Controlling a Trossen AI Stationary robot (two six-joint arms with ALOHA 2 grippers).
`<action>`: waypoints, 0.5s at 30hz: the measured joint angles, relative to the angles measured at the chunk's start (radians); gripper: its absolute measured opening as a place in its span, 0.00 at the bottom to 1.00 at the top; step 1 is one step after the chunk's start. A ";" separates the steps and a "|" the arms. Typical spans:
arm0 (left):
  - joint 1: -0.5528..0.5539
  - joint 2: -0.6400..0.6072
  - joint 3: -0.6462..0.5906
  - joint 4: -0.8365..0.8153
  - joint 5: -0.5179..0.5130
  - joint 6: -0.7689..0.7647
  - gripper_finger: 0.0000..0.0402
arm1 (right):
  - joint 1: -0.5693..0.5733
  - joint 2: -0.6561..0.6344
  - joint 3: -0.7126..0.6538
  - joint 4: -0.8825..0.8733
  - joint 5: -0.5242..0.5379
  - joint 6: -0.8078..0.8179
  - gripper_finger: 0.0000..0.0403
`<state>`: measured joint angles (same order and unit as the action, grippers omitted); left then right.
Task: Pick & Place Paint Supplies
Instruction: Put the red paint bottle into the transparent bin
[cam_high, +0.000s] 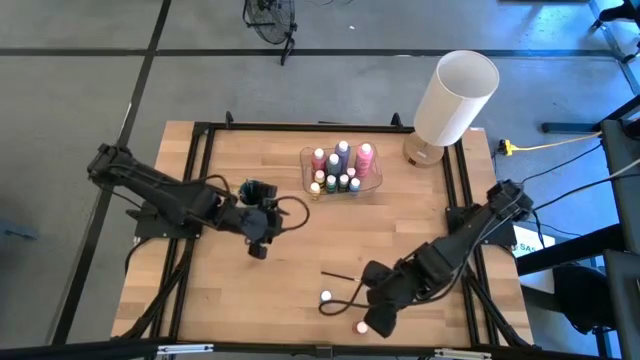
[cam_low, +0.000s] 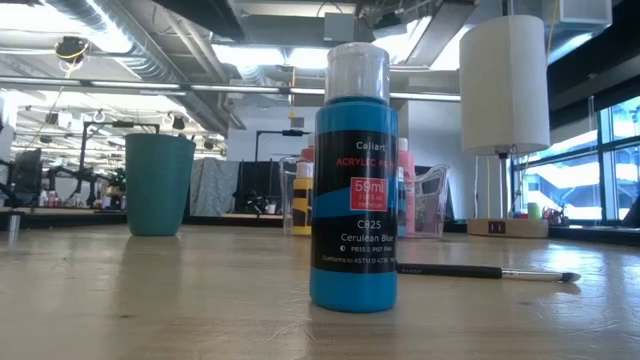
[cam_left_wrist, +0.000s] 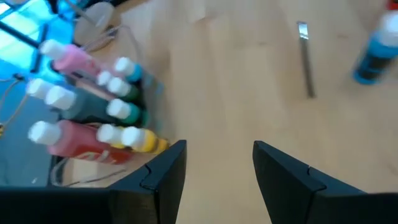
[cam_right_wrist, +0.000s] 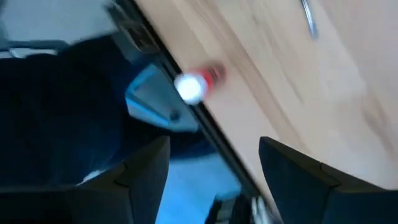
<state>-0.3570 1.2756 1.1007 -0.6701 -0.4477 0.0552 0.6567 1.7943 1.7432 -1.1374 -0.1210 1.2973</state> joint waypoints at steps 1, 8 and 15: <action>-0.019 -0.005 0.000 -0.014 0.000 -0.010 0.45 | -0.006 0.002 0.000 -0.020 -0.033 0.037 0.62; -0.141 -0.025 0.000 -0.136 -0.089 -0.149 0.45 | -0.024 0.005 0.000 -0.012 -0.076 0.140 0.62; -0.291 -0.025 0.000 -0.198 -0.211 -0.289 0.45 | -0.003 0.005 0.000 0.037 -0.029 0.160 0.62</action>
<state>-0.6475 1.2507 1.1007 -0.8684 -0.6585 -0.2339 0.6533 1.7996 1.7428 -1.1002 -0.1497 1.4574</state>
